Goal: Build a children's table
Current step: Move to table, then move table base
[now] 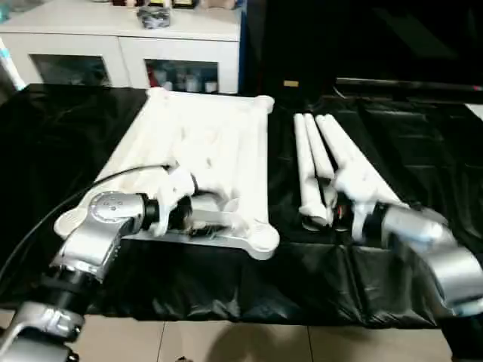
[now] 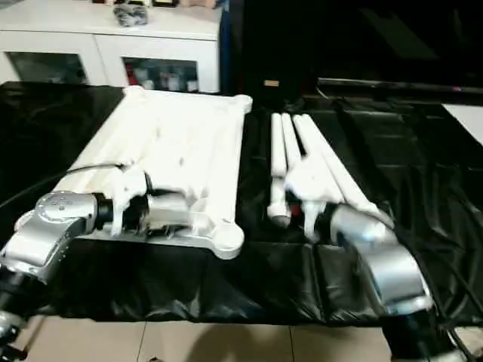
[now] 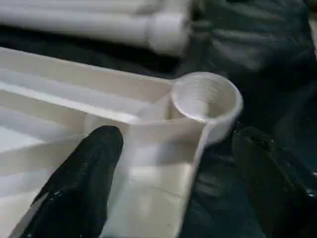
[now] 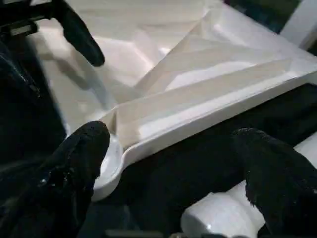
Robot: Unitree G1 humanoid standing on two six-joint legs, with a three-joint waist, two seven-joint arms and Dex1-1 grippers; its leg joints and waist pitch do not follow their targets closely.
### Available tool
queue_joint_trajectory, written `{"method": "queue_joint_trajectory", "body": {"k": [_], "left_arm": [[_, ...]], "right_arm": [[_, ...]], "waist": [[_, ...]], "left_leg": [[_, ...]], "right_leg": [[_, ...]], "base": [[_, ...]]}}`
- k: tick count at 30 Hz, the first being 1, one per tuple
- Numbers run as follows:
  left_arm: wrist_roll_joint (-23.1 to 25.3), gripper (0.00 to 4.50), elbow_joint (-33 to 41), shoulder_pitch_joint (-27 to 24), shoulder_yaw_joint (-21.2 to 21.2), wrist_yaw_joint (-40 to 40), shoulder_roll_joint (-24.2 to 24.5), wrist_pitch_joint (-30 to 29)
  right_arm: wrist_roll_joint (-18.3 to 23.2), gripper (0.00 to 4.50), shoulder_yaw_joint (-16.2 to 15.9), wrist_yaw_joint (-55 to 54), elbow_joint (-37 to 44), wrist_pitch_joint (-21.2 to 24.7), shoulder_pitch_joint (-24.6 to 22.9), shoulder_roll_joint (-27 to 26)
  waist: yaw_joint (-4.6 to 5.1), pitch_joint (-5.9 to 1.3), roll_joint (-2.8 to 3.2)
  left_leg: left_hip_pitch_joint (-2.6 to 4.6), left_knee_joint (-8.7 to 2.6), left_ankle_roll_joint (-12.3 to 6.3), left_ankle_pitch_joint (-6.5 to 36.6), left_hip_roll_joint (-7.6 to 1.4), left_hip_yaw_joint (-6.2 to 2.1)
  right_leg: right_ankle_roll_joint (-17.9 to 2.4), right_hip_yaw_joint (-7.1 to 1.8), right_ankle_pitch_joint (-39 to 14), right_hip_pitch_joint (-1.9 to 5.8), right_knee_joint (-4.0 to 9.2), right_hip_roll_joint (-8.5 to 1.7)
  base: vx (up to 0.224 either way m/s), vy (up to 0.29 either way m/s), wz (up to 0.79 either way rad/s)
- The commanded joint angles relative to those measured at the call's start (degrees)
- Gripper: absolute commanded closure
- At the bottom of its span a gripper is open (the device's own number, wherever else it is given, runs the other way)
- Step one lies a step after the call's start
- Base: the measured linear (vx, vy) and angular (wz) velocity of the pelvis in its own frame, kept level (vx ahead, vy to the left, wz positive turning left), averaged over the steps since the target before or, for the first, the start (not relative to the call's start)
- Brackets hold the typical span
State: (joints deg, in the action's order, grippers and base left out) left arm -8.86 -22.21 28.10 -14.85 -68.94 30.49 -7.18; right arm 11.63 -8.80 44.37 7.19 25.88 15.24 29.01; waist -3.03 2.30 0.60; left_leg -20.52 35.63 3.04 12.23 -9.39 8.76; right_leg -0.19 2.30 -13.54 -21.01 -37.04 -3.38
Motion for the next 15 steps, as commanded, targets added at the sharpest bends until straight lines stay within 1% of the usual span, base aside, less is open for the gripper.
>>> {"method": "queue_joint_trajectory", "body": {"k": [1,3,4,5,6,7,8,9,10,12,13,14,15], "left_arm": [[1.7,0.87,-2.2,1.7,-1.4,-2.8,1.0,1.4],[2.8,1.14,-4.3,2.6,-2.0,-3.7,1.4,2.4],[3.9,1.23,-6.5,3.4,-2.5,-4.1,1.6,3.8],[3.9,1.26,-6.5,3.4,-2.5,-4.1,1.6,3.8],[4.5,1.32,-8.1,4.0,-2.8,-4.8,1.8,4.6],[5.0,1.43,-10.7,5.0,-3.3,-6.1,2.2,5.8],[5.0,1.43,-11.3,5.2,-3.4,-6.4,2.4,5.8],[5.1,1.57,-11.8,5.4,-3.5,-6.7,2.4,6.0],[5.3,1.67,-12.2,5.6,-3.6,-6.7,2.5,5.8],[5.7,1.77,-13.2,6.1,-3.6,-6.6,2.6,5.7],[6.0,1.77,-13.9,6.3,-3.6,-6.2,2.6,5.7],[6.7,2.02,-15.2,6.8,-3.9,-6.2,2.6,5.5],[6.8,2.09,-15.4,6.9,-3.9,-6.3,2.6,5.5]], "right_arm": [[-0.3,0.0,-1.2,1.7,1.9,-1.0,-0.2,1.1],[-0.5,0.0,-1.8,2.4,1.9,-1.3,-0.3,1.6],[-0.5,0.0,-2.2,3.0,2.1,-1.5,-0.4,1.9],[-0.5,0.0,-2.2,3.0,2.1,-1.5,-0.4,1.9],[-0.2,0.0,-2.5,3.7,2.4,-1.3,-0.5,2.1],[0.1,0.0,-3.4,5.5,3.4,-1.1,-0.9,3.0],[0.0,0.0,-3.7,5.9,3.6,-1.2,-1.0,3.3],[-0.1,0.0,-3.9,6.2,3.7,-1.3,-1.0,3.5],[-0.2,0.0,-4.0,6.3,3.7,-1.2,-1.0,3.6],[-0.3,0.0,-4.4,6.8,3.5,-1.2,-0.8,3.8],[-0.6,0.0,-4.6,6.9,3.4,-1.4,-0.7,4.0],[-0.7,0.0,-5.2,7.6,3.5,-1.3,-0.3,4.4],[-0.7,0.0,-5.2,7.8,3.5,-1.2,-0.3,4.4]], "waist": [[-0.21,-3.04,0.07],[-0.2,-3.06,0.2],[-0.22,-3.02,0.18],[-0.25,-2.97,0.22],[-0.23,-2.93,0.26],[-0.26,-2.85,0.3],[-0.36,-2.78,0.29],[-0.38,-2.8,0.31],[-0.44,-2.8,0.44],[-0.4,-2.78,0.3],[-0.47,-2.75,0.43],[-0.49,-2.71,0.35],[-0.5,-2.69,0.35]], "left_leg": [[0.19,-4.62,-1.0,6.8,-3.16,-0.86],[0.19,-4.6,-1.3,6.4,-3.29,-0.78],[0.23,-4.62,-1.42,6.6,-3.35,-0.77],[0.28,-4.65,-1.42,7.1,-3.39,-0.76],[0.29,-4.72,-1.3,7.3,-3.47,-0.82],[0.4,-4.82,-1.17,8.2,-3.49,-0.82],[0.51,-4.9,-1.0,9.0,-3.54,-0.84],[0.47,-4.91,-0.85,9.1,-3.6,-0.83],[0.49,-4.95,-0.7,9.2,-3.69,-0.86],[0.47,-4.98,-0.65,9.5,-3.69,-0.83],[0.5,-4.98,-0.55,9.6,-3.7,-0.81],[0.56,-4.98,-0.43,9.9,-3.68,-0.75],[0.57,-5.0,-0.43,10.1,-3.66,-0.75]], "right_leg": [[-13.7,-3.0,0.0,2.42,4.49,-4.79],[-14.1,-2.97,0.6,2.42,4.36,-4.78],[-14.5,-2.96,0.4,2.37,4.38,-4.83],[-14.5,-2.92,-0.3,2.34,4.45,-4.8],[-14.6,-2.92,-0.5,2.33,4.43,-4.85],[-14.5,-2.92,-1.9,2.25,4.64,-4.81],[-14.3,-2.97,-3.0,2.23,4.73,-4.84],[-14.4,-3.02,-2.9,2.28,4.66,-4.94],[-14.5,-3.04,-2.5,2.17,4.57,-4.98],[-14.8,-3.05,-2.6,2.16,4.63,-5.04],[-14.9,-3.05,-3.0,2.09,4.67,-5.08],[-14.9,-3.03,-3.5,2.03,4.74,-5.01],[-14.9,-3.04,-3.9,2.03,4.77,-5.0]], "base": [[0.0,0.0,0.0],[0.0,0.0,0.0],[0.0,0.0,0.0],[0.0,0.0,0.0],[0.0,0.0,0.0],[0.0,0.0,0.0],[0.0,0.0,0.0],[0.0,0.0,0.0],[0.0,0.0,0.0],[0.0,0.0,0.0],[0.0,0.0,0.0],[0.0,0.0,0.0],[0.0,0.0,0.0]]}}
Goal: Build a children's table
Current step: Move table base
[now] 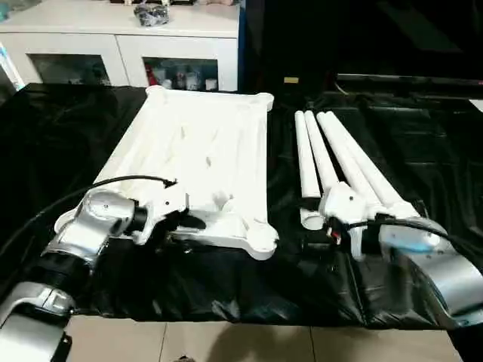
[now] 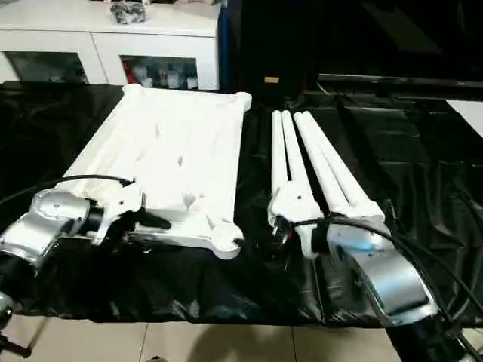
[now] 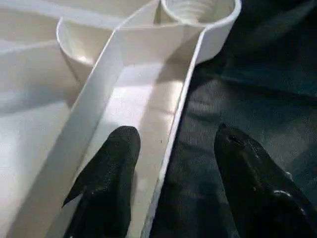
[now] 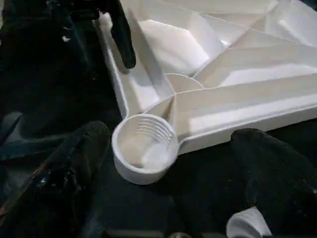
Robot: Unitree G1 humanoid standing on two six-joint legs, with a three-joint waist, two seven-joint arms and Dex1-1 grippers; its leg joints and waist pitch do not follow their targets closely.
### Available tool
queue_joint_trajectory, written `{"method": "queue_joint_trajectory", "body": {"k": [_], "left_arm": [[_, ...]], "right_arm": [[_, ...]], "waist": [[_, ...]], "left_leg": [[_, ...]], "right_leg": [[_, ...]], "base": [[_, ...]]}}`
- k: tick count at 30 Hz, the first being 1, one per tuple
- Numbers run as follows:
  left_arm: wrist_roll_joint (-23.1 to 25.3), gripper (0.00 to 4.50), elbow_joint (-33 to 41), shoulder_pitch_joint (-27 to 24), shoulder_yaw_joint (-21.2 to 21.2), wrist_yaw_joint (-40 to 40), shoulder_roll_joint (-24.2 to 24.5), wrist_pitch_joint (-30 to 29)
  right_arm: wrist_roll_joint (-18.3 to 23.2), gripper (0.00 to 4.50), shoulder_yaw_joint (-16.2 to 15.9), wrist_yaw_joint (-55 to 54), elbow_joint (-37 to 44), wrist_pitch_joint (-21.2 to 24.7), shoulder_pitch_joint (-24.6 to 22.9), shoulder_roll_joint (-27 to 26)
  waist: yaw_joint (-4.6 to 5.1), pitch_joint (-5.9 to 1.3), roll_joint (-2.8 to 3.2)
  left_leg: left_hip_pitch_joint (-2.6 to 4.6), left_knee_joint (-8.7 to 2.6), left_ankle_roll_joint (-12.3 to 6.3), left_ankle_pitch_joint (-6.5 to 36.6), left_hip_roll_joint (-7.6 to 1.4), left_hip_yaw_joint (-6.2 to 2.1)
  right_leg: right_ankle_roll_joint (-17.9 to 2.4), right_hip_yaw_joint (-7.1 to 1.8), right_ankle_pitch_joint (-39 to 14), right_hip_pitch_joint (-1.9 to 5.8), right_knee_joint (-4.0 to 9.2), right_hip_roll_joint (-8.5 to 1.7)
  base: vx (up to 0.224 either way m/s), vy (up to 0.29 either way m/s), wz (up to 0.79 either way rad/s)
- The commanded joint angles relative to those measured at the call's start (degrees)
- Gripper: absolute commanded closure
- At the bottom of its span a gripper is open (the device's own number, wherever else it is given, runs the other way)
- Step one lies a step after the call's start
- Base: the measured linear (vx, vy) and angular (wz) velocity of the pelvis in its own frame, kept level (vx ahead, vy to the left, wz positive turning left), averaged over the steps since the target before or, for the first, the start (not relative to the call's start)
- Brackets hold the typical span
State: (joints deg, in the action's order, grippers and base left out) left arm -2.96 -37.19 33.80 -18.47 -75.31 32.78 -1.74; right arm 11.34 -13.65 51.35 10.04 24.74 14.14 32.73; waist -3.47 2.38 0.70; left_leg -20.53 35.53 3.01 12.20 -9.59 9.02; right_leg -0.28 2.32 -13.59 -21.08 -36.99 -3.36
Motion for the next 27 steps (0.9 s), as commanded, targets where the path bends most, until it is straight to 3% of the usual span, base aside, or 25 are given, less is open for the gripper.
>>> {"method": "queue_joint_trajectory", "body": {"k": [1,7,13,14,17,27], "left_arm": [[1.1,2.09,-0.8,1.4,-0.3,0.1,0.2,0.1],[1.5,2.51,-4.2,2.7,0.1,-0.5,-0.6,2.4],[2.5,2.97,-7.2,4.4,-0.4,-0.7,-1.4,3.8],[2.6,3.27,-7.9,4.8,-0.4,-0.6,-1.5,4.2],[2.8,3.33,-9.2,5.5,-0.3,-1.0,-1.8,4.9],[2.7,4.2,-11.1,6.2,0.3,-2.5,-2.8,5.7]], "right_arm": [[-0.1,0.0,-0.5,1.2,0.8,0.5,1.0,0.8],[1.7,0.0,-1.5,4.4,1.5,2.3,1.7,1.7],[1.1,0.0,-2.7,6.4,1.1,2.2,2.1,3.0],[1.1,0.0,-2.7,6.3,1.1,2.2,2.1,3.0],[0.9,0.0,-2.6,6.4,1.2,2.3,2.0,3.0],[0.6,0.0,-3.0,6.3,1.5,2.5,1.9,3.2]], "waist": [[-0.08,-2.73,0.25],[-0.15,-2.8,0.27],[-0.25,-2.72,0.23],[-0.28,-2.72,0.5],[-0.26,-2.76,0.38],[-0.22,-2.53,0.7]], "left_leg": [[0.5,-4.98,-0.28,10.3,-3.56,-1.06],[0.48,-4.94,-0.54,9.7,-3.66,-1.03],[0.43,-5.03,-0.26,10.2,-3.74,-0.98],[0.47,-5.04,-0.15,10.3,-3.81,-0.99],[0.5,-5.02,-0.01,10.4,-3.78,-0.88],[0.59,-5.26,0.38,11.7,-4.0,-0.81]], "right_leg": [[-14.8,-3.09,-4.1,2.18,4.7,-5.13],[-15.3,-3.11,-2.2,2.21,4.62,-5.2],[-15.2,-3.14,-3.5,2.23,4.75,-5.31],[-15.3,-3.16,-3.5,2.16,4.73,-5.37],[-15.3,-3.21,-3.3,2.22,4.82,-5.33],[-15.5,-3.22,-4.6,1.97,4.95,-5.37]], "base": [[0.0,0.0,0.0],[0.0,0.0,0.0],[0.0,0.0,0.0],[0.0,0.0,0.0],[0.0,0.0,0.0],[0.0,0.0,0.0]]}}
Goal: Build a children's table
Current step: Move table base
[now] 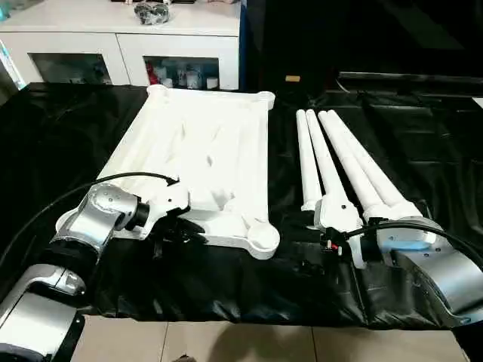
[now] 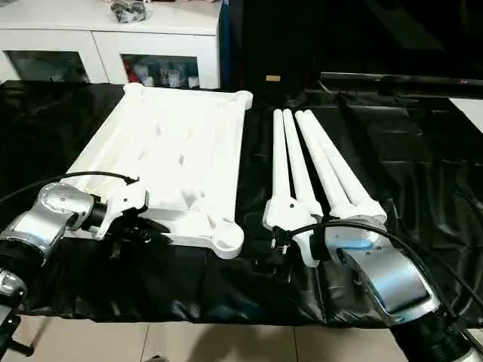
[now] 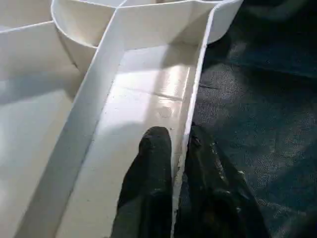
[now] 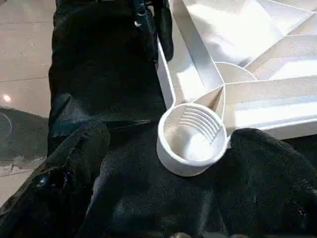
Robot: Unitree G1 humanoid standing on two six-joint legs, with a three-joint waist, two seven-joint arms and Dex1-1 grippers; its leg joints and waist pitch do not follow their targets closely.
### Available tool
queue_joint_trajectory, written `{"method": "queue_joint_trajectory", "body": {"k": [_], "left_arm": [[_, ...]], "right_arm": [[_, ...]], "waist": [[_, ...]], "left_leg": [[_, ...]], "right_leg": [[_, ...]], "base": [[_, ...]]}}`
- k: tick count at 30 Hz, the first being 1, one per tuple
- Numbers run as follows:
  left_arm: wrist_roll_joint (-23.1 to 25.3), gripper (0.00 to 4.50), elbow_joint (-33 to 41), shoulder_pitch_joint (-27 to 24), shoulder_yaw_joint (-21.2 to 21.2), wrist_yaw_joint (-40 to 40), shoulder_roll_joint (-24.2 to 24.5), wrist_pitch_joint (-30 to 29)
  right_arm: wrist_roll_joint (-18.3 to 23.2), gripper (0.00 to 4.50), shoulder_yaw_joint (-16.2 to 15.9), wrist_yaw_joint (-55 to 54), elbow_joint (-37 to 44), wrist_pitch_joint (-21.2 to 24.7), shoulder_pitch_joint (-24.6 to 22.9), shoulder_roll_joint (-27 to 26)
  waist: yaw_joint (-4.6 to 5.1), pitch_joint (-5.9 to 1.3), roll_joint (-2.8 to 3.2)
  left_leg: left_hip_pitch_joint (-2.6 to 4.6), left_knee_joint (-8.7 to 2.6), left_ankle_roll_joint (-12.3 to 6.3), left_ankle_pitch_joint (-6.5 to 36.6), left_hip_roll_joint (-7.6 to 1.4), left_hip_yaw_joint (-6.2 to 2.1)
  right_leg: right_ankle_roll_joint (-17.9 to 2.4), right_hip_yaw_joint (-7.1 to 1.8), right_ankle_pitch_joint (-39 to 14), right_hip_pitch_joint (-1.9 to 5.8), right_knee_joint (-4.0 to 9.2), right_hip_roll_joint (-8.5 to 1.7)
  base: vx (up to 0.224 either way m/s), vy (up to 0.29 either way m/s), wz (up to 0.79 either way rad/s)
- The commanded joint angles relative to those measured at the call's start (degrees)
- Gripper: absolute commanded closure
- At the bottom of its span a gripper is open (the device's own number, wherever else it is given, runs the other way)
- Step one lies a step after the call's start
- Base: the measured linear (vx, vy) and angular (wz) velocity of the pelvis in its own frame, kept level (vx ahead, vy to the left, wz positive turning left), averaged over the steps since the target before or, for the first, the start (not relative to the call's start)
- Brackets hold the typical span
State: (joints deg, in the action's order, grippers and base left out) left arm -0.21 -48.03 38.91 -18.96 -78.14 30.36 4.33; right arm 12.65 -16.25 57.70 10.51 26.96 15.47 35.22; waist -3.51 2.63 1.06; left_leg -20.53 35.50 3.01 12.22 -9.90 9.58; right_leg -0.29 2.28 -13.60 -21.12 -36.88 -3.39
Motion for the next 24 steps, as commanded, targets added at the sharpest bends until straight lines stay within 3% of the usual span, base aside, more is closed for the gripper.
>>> {"method": "queue_joint_trajectory", "body": {"k": [1,4,8,10,12,14,18,22,24], "left_arm": [[-0.9,4.23,0.0,0.9,1.3,0.0,-0.6,-1.0],[-1.8,4.47,4.8,-1.8,2.3,2.0,-0.6,-2.8],[-1.4,4.47,10.2,-5.6,3.8,8.6,-0.9,-6.1],[-0.9,4.47,11.7,-6.6,4.2,10.4,-1.0,-6.7],[-1.0,4.47,16.8,-10.1,5.7,14.9,-1.9,-8.2],[-0.5,4.47,18.8,-11.3,6.5,16.6,-2.5,-9.6],[-0.8,4.47,20.7,-12.3,6.7,17.0,-2.4,-10.8],[-1.8,4.47,23.9,-14.0,6.4,15.4,-0.8,-9.5],[-2.1,4.47,25.3,-14.8,6.2,14.6,-0.1,-9.1]], "right_arm": [[-0.7,0.0,-0.4,-0.1,1.1,0.2,0.6,0.7],[-0.9,0.0,-0.3,-0.4,1.2,0.2,0.4,0.6],[-1.2,0.0,-0.3,-1.0,1.3,0.2,0.3,0.5],[-1.3,0.0,-0.3,-1.1,1.3,0.1,0.4,0.4],[-1.5,0.0,-0.4,-1.3,0.9,-0.1,0.6,0.2],[-1.7,0.0,-0.7,-1.0,0.4,-0.4,0.9,0.1],[-1.8,0.0,-1.0,-0.9,-0.1,-0.5,1.5,-0.1],[-2.1,0.0,-1.1,-0.8,-0.8,-1.1,2.4,-0.2],[-2.4,0.0,-0.9,-1.0,-1.0,-1.3,2.6,-0.3]], "waist": [[-0.14,-2.78,0.35],[0.03,-2.93,0.47],[0.53,-3.11,0.05],[0.55,-3.06,0.17],[0.74,-2.98,-0.71],[0.83,-2.96,-0.62],[0.78,-2.95,-0.6],[0.79,-3.19,-0.73],[0.83,-3.13,-0.62]], "left_leg": [[0.54,-5.22,0.43,11.4,-3.67,-1.35],[0.32,-5.15,0.11,10.3,-3.71,-1.42],[-0.03,-4.73,-1.85,6.7,-3.41,-1.13],[-0.04,-4.77,-2.1,6.5,-3.45,-1.16],[-0.08,-4.82,-2.51,6.4,-3.49,-1.05],[-0.03,-4.77,-3.14,5.8,-3.52,-1.02],[-0.13,-4.71,-3.81,4.6,-3.43,-1.01],[-0.38,-4.5,-4.82,2.6,-3.38,-1.03],[-0.23,-4.49,-5.08,2.9,-3.37,-0.94]], "right_leg": [[-15.7,-3.2,-4.1,2.1,4.79,-5.38],[-16.3,-3.17,-1.5,2.37,4.54,-5.46],[-16.6,-3.07,2.9,2.57,4.34,-5.16],[-16.2,-3.02,1.8,2.57,4.36,-5.14],[-16.0,-2.96,0.9,2.54,4.51,-5.07],[-15.8,-2.96,-0.1,2.37,4.57,-5.03],[-15.3,-2.94,0.1,2.23,4.51,-4.94],[-15.7,-2.89,4.7,2.28,3.9,-4.94],[-15.8,-2.87,4.4,2.09,4.0,-4.85]], "base": [[0.0,0.0,0.0],[0.0,0.0,0.0],[0.0,0.0,0.0],[0.0,0.0,0.0],[0.0,0.0,0.0],[0.0,0.0,0.0],[0.0,0.0,0.0],[0.0,0.0,0.0],[0.0,0.0,0.0]]}}
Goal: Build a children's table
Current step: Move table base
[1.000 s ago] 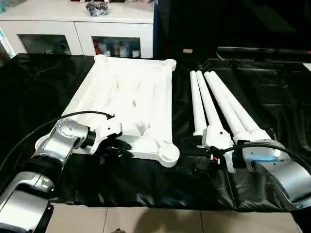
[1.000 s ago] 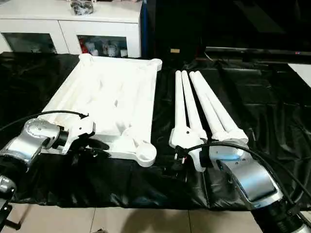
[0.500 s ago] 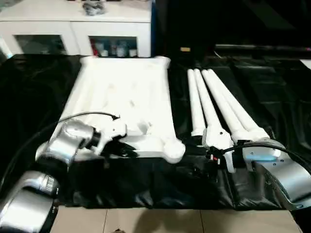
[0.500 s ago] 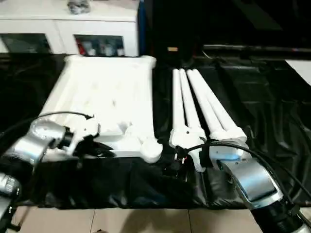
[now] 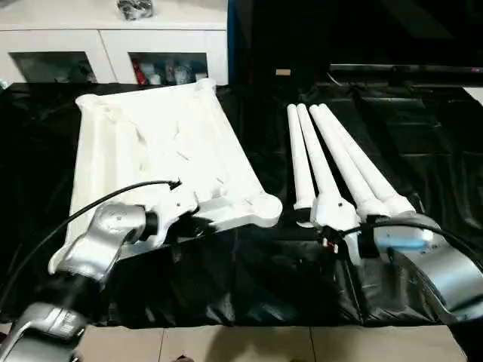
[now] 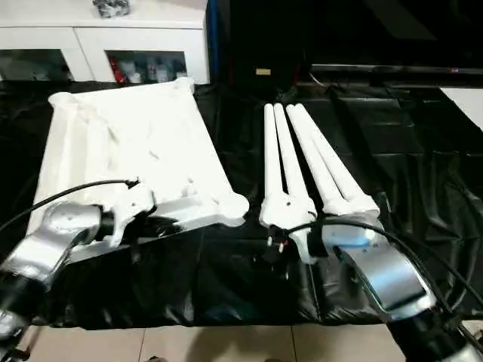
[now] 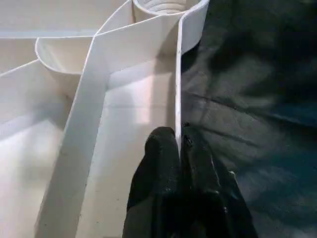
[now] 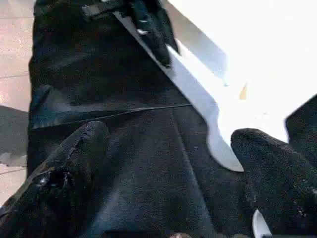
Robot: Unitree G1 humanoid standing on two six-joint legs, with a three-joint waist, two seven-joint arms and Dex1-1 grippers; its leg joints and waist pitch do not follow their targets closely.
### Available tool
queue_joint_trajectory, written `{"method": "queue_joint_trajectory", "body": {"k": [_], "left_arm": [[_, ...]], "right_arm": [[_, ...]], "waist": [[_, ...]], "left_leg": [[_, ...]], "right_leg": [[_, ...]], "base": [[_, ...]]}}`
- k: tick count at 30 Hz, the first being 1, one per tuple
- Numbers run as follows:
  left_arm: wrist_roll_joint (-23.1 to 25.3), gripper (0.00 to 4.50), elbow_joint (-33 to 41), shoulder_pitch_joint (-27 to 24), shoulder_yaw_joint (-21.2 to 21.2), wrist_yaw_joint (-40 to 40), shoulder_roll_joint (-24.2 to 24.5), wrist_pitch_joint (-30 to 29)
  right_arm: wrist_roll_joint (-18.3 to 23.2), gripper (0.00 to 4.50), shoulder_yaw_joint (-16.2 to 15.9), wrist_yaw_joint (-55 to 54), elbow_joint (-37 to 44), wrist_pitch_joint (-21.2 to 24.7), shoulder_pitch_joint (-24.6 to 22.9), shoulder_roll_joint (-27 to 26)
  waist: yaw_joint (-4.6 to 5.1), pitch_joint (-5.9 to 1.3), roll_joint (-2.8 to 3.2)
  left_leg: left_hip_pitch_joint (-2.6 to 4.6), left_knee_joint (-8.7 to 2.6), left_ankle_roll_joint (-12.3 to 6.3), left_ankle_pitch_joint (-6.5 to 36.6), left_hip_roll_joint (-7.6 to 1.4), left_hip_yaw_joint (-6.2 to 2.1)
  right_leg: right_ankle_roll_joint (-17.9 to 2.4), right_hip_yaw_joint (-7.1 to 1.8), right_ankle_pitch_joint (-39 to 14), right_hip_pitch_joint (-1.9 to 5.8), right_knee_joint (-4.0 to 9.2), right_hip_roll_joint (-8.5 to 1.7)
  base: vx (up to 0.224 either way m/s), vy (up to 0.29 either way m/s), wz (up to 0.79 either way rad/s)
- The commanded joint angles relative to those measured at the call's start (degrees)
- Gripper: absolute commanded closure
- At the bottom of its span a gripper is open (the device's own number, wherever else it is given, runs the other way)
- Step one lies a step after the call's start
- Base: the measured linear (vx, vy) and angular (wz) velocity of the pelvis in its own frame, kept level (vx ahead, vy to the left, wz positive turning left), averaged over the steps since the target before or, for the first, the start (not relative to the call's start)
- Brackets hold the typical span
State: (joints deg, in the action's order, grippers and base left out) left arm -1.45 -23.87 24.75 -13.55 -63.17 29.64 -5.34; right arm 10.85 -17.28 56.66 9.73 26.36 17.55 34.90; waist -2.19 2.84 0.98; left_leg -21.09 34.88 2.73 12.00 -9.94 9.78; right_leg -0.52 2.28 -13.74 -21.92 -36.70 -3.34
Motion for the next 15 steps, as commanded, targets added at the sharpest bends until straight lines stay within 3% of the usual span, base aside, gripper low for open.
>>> {"method": "queue_joint_trajectory", "body": {"k": [1,2,3,4,7,8,10,12,14,15], "left_arm": [[-0.9,4.47,1.2,-0.6,0.8,-0.4,0.6,0.6],[-0.3,4.47,1.6,-0.8,1.1,0.4,1.1,0.3],[-0.1,4.05,1.6,-0.8,1.3,0.8,1.2,0.2],[-0.2,3.93,1.2,-0.4,1.7,1.1,1.3,0.1],[0.1,3.9,0.9,0.4,3.0,2.1,1.9,0.6],[0.2,3.69,1.1,0.5,3.4,2.5,2.1,1.1],[-1.8,3.69,2.4,0.6,4.8,1.4,2.8,-0.2],[-3.8,3.69,3.9,0.6,6.2,0.3,3.8,-0.7],[-6.6,3.69,7.5,0.9,9.0,0.2,5.0,-4.8],[-6.6,3.69,7.5,0.9,9.0,0.2,5.0,-4.8]], "right_arm": [[-0.6,0.0,0.1,0.1,-0.2,-0.6,0.5,0.1],[-0.6,0.0,0.3,0.0,-0.4,-0.7,0.7,0.0],[-0.6,0.0,0.4,0.0,-0.5,-0.7,0.8,0.0],[-0.7,0.0,0.6,-0.2,-0.6,-0.8,0.9,-0.1],[-0.2,0.0,1.5,-1.2,-0.9,-0.7,1.2,-0.6],[0.0,0.0,1.9,-1.6,-0.9,-0.4,1.4,-1.0],[1.1,0.0,2.9,-2.8,-1.0,1.1,2.0,-2.0],[1.7,0.0,4.0,-5.1,-1.7,4.2,3.5,-3.5],[-0.7,0.0,5.6,-13.2,-7.8,12.1,9.3,-7.8],[-0.7,0.0,5.6,-13.2,-7.8,12.1,9.3,-7.8]], "waist": [[-0.56,-3.37,-0.43],[-0.65,-3.36,-0.36],[-0.7,-3.33,-0.37],[-0.72,-3.29,-0.3],[-0.69,-3.25,-0.37],[-0.71,-3.2,-0.41],[-0.69,-3.25,-0.16],[-0.66,-3.19,0.03],[-0.31,-3.18,0.04],[-0.2,-3.13,-0.24]], "left_leg": [[0.38,-3.84,-4.8,3.1,-3.36,-1.1],[0.42,-3.84,-4.71,3.1,-3.38,-1.09],[0.44,-3.86,-4.66,3.2,-3.39,-1.08],[0.39,-3.89,-4.4,3.5,-3.35,-1.12],[0.46,-3.91,-3.71,4.4,-3.29,-1.08],[0.48,-3.92,-3.5,4.7,-3.27,-1.05],[0.55,-3.93,-3.04,4.9,-3.24,-1.07],[0.68,-3.99,-2.51,5.3,-3.33,-1.12],[0.75,-4.14,-1.3,5.3,-3.03,-1.13],[0.96,-4.15,-0.81,5.5,-3.07,-1.03]], "right_leg": [[-15.7,-2.89,4.8,2.85,3.79,-4.91],[-15.7,-2.88,4.9,2.86,3.73,-4.86],[-15.8,-2.88,4.9,2.82,3.76,-4.86],[-15.7,-2.87,4.5,2.88,3.78,-4.87],[-15.6,-2.92,3.5,2.89,3.91,-4.84],[-15.5,-2.95,3.1,2.84,3.96,-4.83],[-15.7,-2.94,2.6,2.77,3.9,-4.84],[-15.9,-2.9,2.3,2.67,3.83,-4.73],[-16.5,-2.76,1.0,2.57,3.77,-4.55],[-16.6,-2.8,0.7,2.41,3.79,-4.46]], "base": [[0.0,0.0,0.0],[0.0,0.0,0.0],[0.0,0.0,0.0],[0.0,0.0,0.0],[0.0,0.0,0.0],[0.0,0.0,0.0],[0.0,0.0,0.0],[0.0,0.0,0.0],[0.0,0.0,0.0],[0.0,0.0,0.0]]}}
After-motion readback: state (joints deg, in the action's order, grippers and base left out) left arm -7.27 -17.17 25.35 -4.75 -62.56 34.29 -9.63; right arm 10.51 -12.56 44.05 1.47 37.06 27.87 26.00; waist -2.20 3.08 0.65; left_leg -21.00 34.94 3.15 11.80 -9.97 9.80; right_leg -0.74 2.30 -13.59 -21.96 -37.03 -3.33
